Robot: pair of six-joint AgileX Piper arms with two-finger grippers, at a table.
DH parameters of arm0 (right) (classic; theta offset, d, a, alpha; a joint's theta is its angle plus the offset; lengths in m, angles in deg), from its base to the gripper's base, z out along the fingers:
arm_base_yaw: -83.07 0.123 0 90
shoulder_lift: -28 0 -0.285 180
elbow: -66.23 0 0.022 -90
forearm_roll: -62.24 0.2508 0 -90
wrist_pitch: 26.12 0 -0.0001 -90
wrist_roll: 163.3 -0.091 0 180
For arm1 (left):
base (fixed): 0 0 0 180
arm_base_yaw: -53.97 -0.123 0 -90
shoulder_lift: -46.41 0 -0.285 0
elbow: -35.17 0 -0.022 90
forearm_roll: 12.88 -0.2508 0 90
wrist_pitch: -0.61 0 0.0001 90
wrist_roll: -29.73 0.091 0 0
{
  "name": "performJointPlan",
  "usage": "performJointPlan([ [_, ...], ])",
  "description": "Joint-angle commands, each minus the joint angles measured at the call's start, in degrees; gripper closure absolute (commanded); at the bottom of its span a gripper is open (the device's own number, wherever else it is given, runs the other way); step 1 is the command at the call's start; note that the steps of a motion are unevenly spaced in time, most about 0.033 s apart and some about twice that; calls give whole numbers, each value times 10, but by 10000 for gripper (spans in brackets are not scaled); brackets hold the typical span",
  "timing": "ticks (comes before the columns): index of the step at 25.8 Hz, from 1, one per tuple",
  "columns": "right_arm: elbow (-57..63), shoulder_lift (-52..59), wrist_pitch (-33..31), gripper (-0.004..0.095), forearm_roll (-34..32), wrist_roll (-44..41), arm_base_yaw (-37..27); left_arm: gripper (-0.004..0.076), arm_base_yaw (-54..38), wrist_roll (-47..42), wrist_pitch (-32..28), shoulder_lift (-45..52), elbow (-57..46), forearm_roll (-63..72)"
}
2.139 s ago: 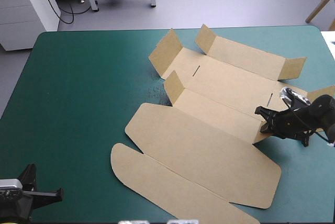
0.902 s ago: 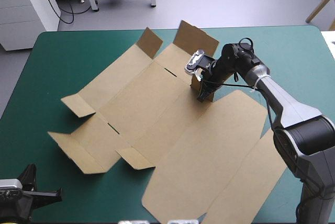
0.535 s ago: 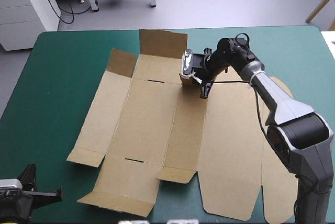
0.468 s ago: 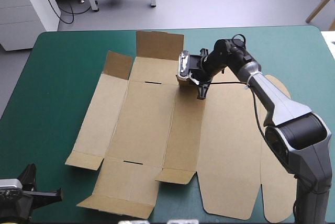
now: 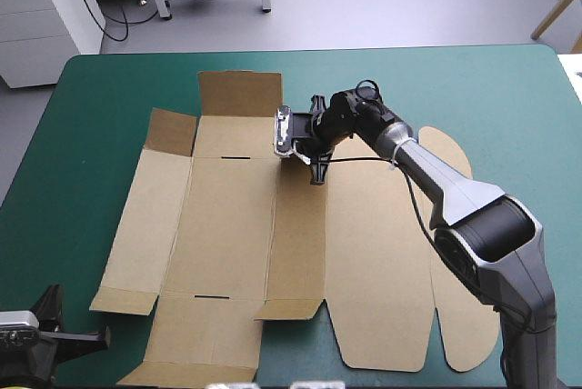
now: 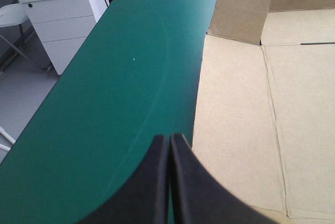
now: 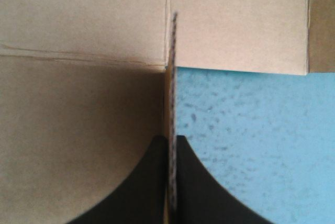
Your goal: Fold the box
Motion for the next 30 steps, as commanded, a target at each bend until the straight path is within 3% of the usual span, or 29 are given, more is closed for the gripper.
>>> performJointPlan([
  [1, -21, 37, 33, 840, 13, -7, 1, 734, 1, -1, -46, 6, 11, -3],
  [4, -22, 37, 33, 665, 12, -12, 2, 734, 1, -1, -47, 6, 11, -3],
  [10, -40, 49, 26, 146, 14, -110, 2, 734, 1, -1, -47, 6, 11, -3],
  [13, -67, 72, 7, 93, 11, -164, 2, 734, 1, -1, -47, 6, 11, -3],
  [21, -92, 133, -10, 181, 5, -287, 2, 734, 1, -1, -47, 6, 11, -3],
  [23, -92, 145, -10, 360, -17, -342, 2, 729, 1, -1, -47, 6, 11, -2],
  [24, -92, 157, -10, 607, -46, -394, 2, 710, 1, -1, -47, 6, 11, -2],
  [26, -92, 172, -10, 918, -88, -463, 2, 634, 1, -1, -47, 6, 11, -2],
  [27, -92, 180, -9, 904, -104, -491, 2, 603, 1, -1, -47, 6, 11, -2],
  [28, -91, 196, -10, 908, -137, -549, 2, 503, 1, -1, -47, 6, 11, -2],
  [29, -90, 204, -13, 908, -150, -568, 2, 456, 1, -1, -47, 6, 11, -2],
  [30, -90, 219, -34, 908, -182, -617, -1, 338, 1, -1, -47, 6, 11, -2],
])
